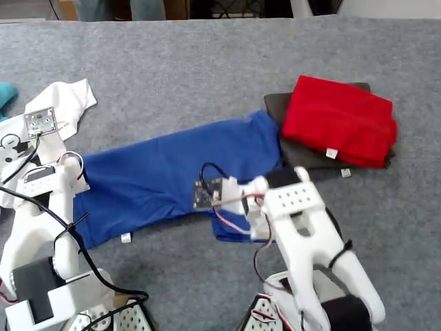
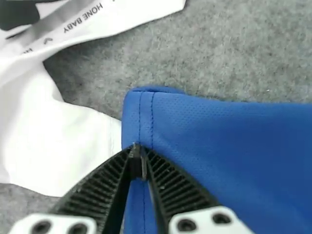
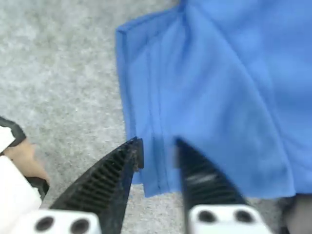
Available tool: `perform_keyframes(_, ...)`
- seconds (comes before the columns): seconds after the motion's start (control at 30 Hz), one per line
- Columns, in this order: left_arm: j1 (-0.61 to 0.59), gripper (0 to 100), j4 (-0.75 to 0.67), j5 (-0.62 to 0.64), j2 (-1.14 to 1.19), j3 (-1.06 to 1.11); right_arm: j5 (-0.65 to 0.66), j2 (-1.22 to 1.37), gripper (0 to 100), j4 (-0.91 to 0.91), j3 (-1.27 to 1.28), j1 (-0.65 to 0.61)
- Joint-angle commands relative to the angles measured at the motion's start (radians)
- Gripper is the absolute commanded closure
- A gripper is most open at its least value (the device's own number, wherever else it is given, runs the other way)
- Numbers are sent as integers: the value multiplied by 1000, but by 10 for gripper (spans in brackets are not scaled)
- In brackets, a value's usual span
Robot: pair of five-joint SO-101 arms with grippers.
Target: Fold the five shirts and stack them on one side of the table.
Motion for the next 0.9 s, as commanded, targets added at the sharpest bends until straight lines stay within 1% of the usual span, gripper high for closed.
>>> perform_keyframes(0.0,-7,971,0,-3,-5,-47,15,-67,799,-37,96,-44)
perform_keyframes(0.17,-5,971,0,-3,-5,-47,-15,-68,815,-143,180,-71)
perform_keyframes(0.27,-5,971,0,-3,-3,-47,-15,-56,815,-172,194,-71)
perform_keyframes(0.4,-5,971,0,-5,-3,-47,-14,41,816,-229,194,-69)
perform_keyframes(0.57,-7,971,6,-6,-3,-47,-14,133,821,-235,142,-69)
perform_keyframes(0.6,-7,971,6,-6,-3,-47,-14,139,836,-236,137,-69)
perform_keyframes(0.73,-7,971,6,-8,-6,-42,-2,143,978,-239,136,-69)
perform_keyframes(0.87,-7,971,6,-8,-3,-45,-2,139,984,-255,133,-51)
